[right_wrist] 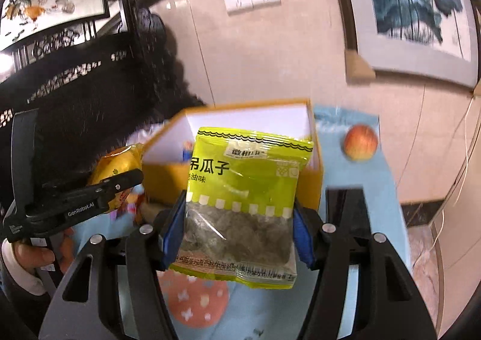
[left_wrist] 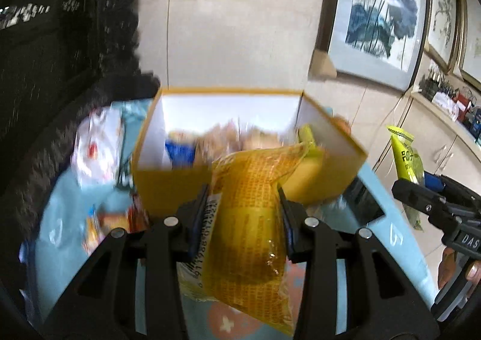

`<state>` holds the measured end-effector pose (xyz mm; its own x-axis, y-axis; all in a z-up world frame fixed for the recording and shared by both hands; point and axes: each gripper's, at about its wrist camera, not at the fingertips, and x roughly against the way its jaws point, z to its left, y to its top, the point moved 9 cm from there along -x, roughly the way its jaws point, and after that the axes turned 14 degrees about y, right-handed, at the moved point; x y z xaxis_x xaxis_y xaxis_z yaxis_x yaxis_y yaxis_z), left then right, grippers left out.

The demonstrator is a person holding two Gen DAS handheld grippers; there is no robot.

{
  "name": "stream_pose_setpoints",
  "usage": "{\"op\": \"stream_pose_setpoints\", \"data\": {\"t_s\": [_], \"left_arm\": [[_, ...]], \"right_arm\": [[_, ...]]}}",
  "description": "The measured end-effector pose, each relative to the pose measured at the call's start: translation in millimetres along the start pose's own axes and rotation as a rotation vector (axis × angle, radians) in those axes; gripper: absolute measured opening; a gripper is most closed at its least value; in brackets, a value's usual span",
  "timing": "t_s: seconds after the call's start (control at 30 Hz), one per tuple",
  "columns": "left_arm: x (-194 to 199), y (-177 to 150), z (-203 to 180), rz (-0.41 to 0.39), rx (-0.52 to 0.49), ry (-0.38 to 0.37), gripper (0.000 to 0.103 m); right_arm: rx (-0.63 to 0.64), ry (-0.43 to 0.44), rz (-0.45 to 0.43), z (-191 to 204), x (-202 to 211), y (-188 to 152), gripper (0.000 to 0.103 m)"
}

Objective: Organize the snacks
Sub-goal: 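Carry both bags over the yellow box and open both tools, then move both tools back to the remaining snacks on the table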

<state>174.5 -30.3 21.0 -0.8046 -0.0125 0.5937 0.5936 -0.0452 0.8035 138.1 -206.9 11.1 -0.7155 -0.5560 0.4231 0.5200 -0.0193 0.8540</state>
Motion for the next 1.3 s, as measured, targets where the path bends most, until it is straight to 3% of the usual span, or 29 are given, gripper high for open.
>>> {"op": "stream_pose_setpoints", "data": {"t_s": [0.17,0.43,0.5,0.53,0.6,0.93,1.0,1.1,1.3], "left_arm": [[-14.1,49.1,-0.9,-0.03,0.013,0.023,0.041],[-68.8,73.4,-2.0,0.014,0.02,0.048,0.042],[-86.6,74.5,-2.9,0.031,0.036,0.05,0.068],[-94.4,74.8,-2.1,0.023,0.044,0.076,0.099],[-98.6,73.9,1.5,-0.016,0.049,0.129,0.101],[-95.5,41.0,7.7,0.062,0.048,0.107,0.101],[-89.0,36.2,9.7,0.07,0.045,0.109,0.101],[-75.3,30.0,14.7,0.061,0.029,0.116,0.101],[-47.3,16.0,43.3,0.045,0.036,0.151,0.101]], "right_arm": [[0.012,-0.013,-0.011,-12.8,-22.8,33.2,0.062],[0.008,-0.048,0.016,-32.3,-75.4,62.2,0.063],[-0.018,-0.051,0.039,-41.2,-93.9,63.6,0.067],[-0.046,-0.056,0.053,-48.3,-104.5,62.1,0.074],[-0.111,-0.076,0.042,-60.7,-109.9,57.8,0.078],[-0.161,-0.006,0.036,-56.3,-85.2,30.7,0.08],[-0.167,-0.005,0.044,-54.0,-80.0,25.7,0.082],[-0.178,-0.014,0.013,-50.1,-64.8,19.7,0.093],[-0.204,0.008,-0.005,-42.7,-44.8,6.0,0.094]]}}
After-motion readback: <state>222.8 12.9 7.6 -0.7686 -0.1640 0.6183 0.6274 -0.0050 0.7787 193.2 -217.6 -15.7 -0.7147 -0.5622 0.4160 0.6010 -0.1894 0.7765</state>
